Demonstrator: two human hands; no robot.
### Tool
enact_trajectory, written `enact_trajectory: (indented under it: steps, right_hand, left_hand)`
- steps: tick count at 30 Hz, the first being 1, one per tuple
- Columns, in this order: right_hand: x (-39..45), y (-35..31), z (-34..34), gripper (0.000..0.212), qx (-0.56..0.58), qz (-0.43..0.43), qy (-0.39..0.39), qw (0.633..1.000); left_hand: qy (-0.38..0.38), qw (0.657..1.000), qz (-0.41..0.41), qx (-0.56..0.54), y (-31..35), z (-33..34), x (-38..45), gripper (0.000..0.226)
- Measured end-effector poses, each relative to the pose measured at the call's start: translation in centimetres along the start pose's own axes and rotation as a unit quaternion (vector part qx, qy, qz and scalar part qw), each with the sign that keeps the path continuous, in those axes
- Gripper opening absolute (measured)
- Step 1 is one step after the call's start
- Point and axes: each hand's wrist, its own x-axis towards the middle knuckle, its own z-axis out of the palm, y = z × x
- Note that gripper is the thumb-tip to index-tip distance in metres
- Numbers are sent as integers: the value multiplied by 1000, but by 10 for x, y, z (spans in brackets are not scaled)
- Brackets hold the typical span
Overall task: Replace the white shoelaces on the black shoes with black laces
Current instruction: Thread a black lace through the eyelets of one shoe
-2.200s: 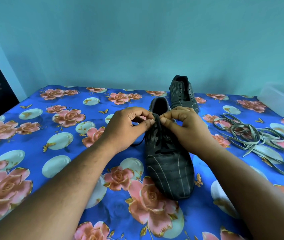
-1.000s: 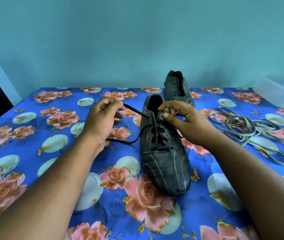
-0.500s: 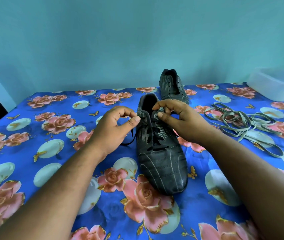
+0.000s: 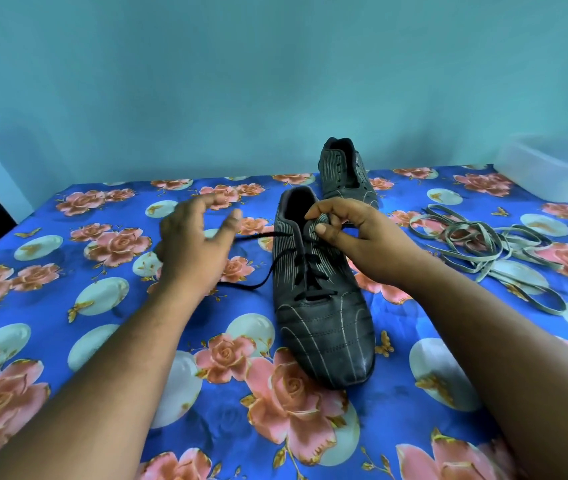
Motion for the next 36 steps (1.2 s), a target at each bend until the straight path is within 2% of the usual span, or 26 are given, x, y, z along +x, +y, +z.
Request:
enact_trajectory:
  steps: [3, 5, 7, 9, 11, 13, 16, 18, 21, 22, 25, 29, 32, 36]
  right_hand:
    - [1, 2, 1, 17, -5, -5, 1, 1000]
    - [2, 2, 1, 18, -10, -7, 2, 1000]
    - [2, 3, 1, 18, -10, -8, 4, 1000]
    - [2, 2, 1, 18, -9, -7, 4, 1000]
    - [2, 3, 1, 17, -6, -6, 4, 1000]
    - [2, 3, 0, 17, -3, -6, 3, 1000]
    - [1, 4, -1, 17, 3, -6, 3, 1000]
    - [1, 2, 0, 18, 2, -5, 3, 1000]
    - [1, 1, 2, 19, -2, -10, 7, 1000]
    - [1, 2, 2, 20, -6, -13, 12, 1000]
    - [1, -1, 1, 27, -22, -25, 38, 999]
    - [-1, -7, 1, 31, -99, -70, 42, 992]
    - [-3, -12, 4, 37, -188, -76, 35, 979]
    - [-3, -20, 5, 41, -241, -70, 23, 968]
  left_hand:
    - [-96, 988, 109, -52, 13, 10, -11, 44]
    - [-115, 979, 158, -56, 14, 16, -12, 36]
    - [-121, 977, 163, -65, 13, 16, -10, 29]
    - [-138, 976, 121, -114, 16, 13, -12, 17]
    - [-131, 972, 33, -191, 17, 9, -12, 5]
    - [-70, 972, -52, -219, 13, 3, -6, 5]
    - [40, 961, -125, -245, 1, -7, 9, 9]
    - [59, 957, -160, -235, -4, -10, 12, 11]
    - [18, 968, -190, -161, -8, -4, 9, 10]
    - [6, 976, -175, -128, -6, -2, 5, 16]
    - [-18, 997, -59, -45, 2, -1, -1, 36]
    - [-115, 985, 39, -121, 18, 7, -12, 23]
    - [-160, 977, 76, -115, 22, 14, -19, 28]
    - [-162, 977, 67, -124, 26, 18, -19, 15]
